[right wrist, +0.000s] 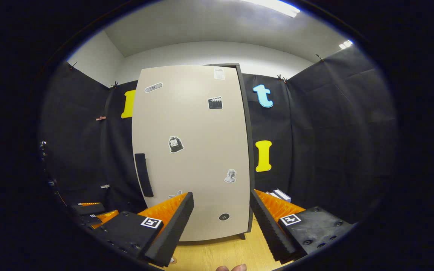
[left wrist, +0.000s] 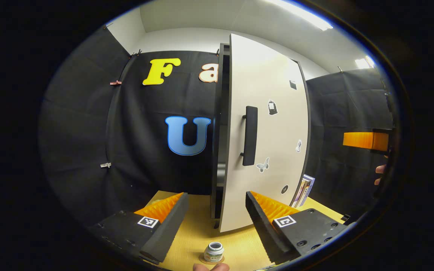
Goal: Open the cabinet door with the right hand, grasp the bottle in the cabinet with the left hand and place it on the coaster, then close the cabinet door with the right hand.
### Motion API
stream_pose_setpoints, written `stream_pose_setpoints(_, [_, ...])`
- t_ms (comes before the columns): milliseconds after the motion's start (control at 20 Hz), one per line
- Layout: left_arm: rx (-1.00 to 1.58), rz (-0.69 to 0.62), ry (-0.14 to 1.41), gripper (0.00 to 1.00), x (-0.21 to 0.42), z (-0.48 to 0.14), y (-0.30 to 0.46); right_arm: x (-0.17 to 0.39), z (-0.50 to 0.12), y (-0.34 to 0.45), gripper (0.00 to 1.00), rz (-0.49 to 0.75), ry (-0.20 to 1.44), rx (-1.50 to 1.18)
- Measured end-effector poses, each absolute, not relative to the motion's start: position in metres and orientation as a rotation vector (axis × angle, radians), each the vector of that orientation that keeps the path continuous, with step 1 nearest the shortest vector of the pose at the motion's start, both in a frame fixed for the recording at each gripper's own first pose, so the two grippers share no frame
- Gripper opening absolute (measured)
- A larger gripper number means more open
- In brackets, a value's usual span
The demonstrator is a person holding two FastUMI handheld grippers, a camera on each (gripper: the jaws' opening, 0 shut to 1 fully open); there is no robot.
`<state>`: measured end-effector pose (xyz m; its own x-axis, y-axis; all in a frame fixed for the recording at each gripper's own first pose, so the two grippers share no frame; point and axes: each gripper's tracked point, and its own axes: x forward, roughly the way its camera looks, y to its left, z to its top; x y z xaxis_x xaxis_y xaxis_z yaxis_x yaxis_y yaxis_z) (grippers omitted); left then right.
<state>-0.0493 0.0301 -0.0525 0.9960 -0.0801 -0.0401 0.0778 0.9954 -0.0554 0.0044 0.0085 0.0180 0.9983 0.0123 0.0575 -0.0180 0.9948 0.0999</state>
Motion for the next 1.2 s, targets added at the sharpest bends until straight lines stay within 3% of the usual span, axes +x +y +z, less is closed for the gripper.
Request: stream_pose_setpoints(1200, [-0.042,-0.048,0.005,0.95,-0.054,-0.014,0.024,-0.002,-0.013,0.013,0.98,0.018,-0.026,0.049])
